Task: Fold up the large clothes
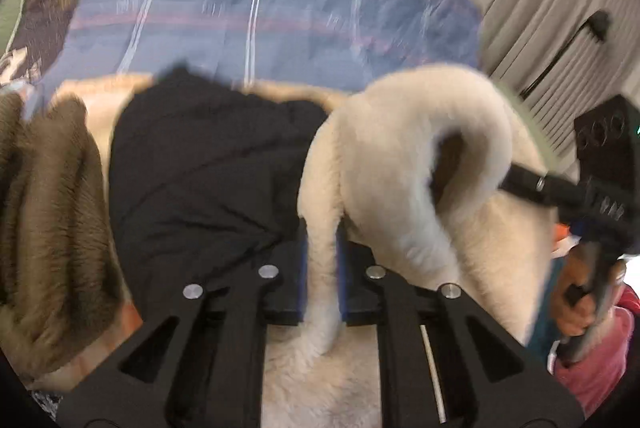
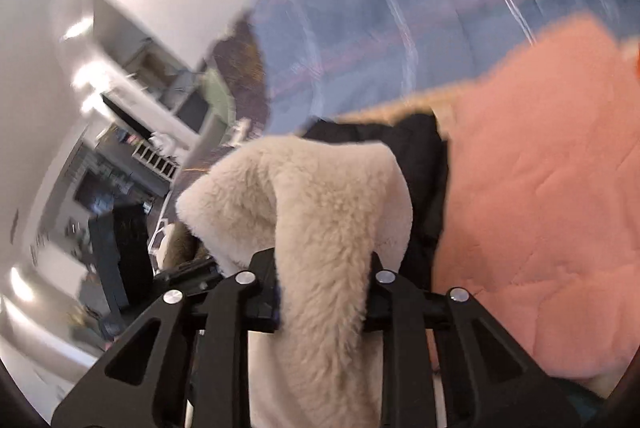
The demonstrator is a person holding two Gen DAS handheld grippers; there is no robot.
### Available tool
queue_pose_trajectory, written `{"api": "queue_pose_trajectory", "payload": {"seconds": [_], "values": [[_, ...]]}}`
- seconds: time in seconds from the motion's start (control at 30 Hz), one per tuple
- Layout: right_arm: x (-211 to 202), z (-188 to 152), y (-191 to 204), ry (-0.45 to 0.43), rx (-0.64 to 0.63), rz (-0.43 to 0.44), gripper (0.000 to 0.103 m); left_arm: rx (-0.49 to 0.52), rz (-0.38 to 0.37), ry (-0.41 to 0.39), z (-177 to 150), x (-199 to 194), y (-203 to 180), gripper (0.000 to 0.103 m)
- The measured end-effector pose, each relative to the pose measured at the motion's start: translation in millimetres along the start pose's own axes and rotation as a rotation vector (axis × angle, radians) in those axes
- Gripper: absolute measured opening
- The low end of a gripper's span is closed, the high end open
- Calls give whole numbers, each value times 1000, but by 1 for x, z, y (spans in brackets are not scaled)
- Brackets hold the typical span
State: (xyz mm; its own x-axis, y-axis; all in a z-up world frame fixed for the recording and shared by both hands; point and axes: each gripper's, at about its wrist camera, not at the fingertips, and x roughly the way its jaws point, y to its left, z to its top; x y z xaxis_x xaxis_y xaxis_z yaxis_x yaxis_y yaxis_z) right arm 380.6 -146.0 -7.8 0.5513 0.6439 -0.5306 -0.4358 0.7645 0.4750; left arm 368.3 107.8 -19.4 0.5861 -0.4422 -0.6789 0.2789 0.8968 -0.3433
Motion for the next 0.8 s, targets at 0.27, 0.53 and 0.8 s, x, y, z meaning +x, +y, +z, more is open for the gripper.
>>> {"api": "queue_pose_trajectory", "payload": {"seconds": [0.27, 0.53, 0.8], "values": [[-134, -103, 71, -108, -389, -23, 22, 152, -106, -273, -68, -138, -30, 12], [-140, -227, 65, 118, -416, -124, 28, 173, -63, -246, -152, -172, -32, 45], [-162, -260, 62, 120, -327, -147, 56, 221, -33, -137, -212, -161, -59, 69]]}}
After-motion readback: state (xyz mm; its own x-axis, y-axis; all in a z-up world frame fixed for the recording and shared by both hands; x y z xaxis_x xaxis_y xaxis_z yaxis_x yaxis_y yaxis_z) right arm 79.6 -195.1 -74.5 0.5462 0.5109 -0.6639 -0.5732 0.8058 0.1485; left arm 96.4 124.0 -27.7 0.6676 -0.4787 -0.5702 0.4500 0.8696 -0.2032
